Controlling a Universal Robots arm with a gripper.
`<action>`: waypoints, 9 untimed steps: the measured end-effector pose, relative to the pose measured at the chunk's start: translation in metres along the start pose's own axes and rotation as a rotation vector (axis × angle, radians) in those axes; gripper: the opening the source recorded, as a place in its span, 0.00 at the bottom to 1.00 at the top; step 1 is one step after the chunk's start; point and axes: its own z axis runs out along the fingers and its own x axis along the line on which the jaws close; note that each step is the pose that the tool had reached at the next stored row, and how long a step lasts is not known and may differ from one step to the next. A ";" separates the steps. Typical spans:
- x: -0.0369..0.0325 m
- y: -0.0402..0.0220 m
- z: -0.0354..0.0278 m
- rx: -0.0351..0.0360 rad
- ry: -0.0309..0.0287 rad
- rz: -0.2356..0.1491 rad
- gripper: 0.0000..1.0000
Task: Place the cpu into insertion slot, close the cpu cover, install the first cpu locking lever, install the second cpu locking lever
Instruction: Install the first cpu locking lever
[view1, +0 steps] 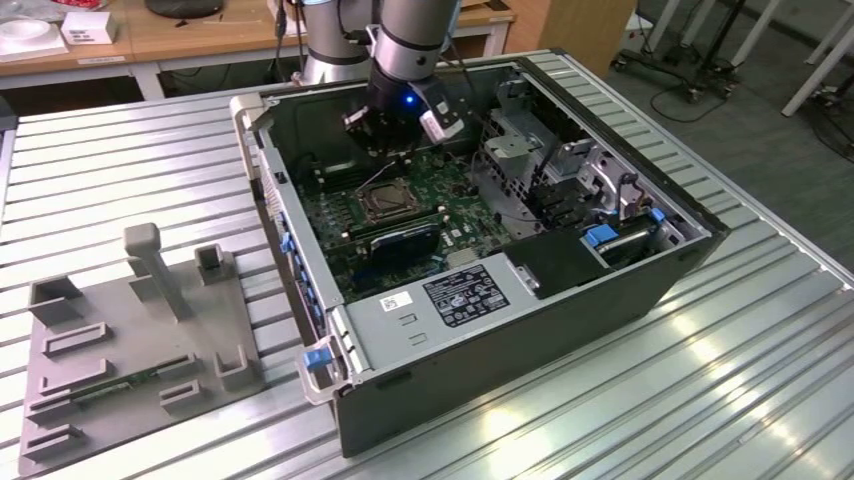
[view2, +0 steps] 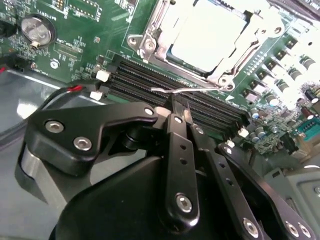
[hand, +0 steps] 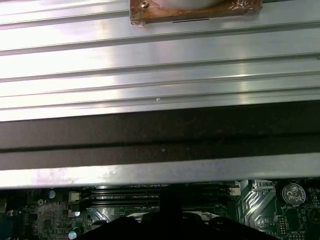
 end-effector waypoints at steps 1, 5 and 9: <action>0.0007 -0.0001 0.0000 0.0002 0.0000 0.000 0.11; 0.0041 -0.0004 0.0003 0.0027 -0.0001 0.000 0.11; 0.0041 -0.0010 0.0003 0.0034 -0.0003 0.000 0.11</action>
